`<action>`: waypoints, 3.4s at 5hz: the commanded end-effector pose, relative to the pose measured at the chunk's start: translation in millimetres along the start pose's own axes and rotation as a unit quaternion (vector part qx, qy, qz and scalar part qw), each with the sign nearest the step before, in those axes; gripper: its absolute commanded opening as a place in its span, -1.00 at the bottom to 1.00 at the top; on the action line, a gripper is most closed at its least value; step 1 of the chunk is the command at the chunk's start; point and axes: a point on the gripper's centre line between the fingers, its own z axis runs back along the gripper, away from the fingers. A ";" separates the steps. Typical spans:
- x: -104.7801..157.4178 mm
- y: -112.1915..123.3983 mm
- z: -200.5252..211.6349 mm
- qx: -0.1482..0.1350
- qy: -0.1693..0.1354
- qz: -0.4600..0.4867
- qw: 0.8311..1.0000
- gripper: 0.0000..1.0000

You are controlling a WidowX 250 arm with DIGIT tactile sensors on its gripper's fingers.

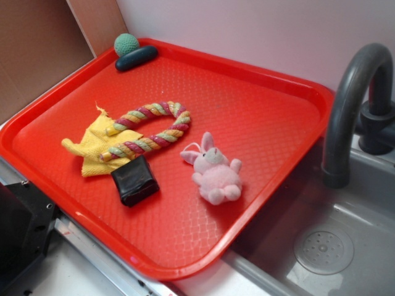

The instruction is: Grab the multicolored rope.

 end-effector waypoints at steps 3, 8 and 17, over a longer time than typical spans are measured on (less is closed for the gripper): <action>58.0 7.6 -41.3 0.025 -0.073 -0.119 0.990 1.00; 107.3 23.4 -195.7 0.098 0.065 -0.157 0.981 1.00; 114.0 25.7 -87.5 0.123 0.039 0.179 0.975 -1.00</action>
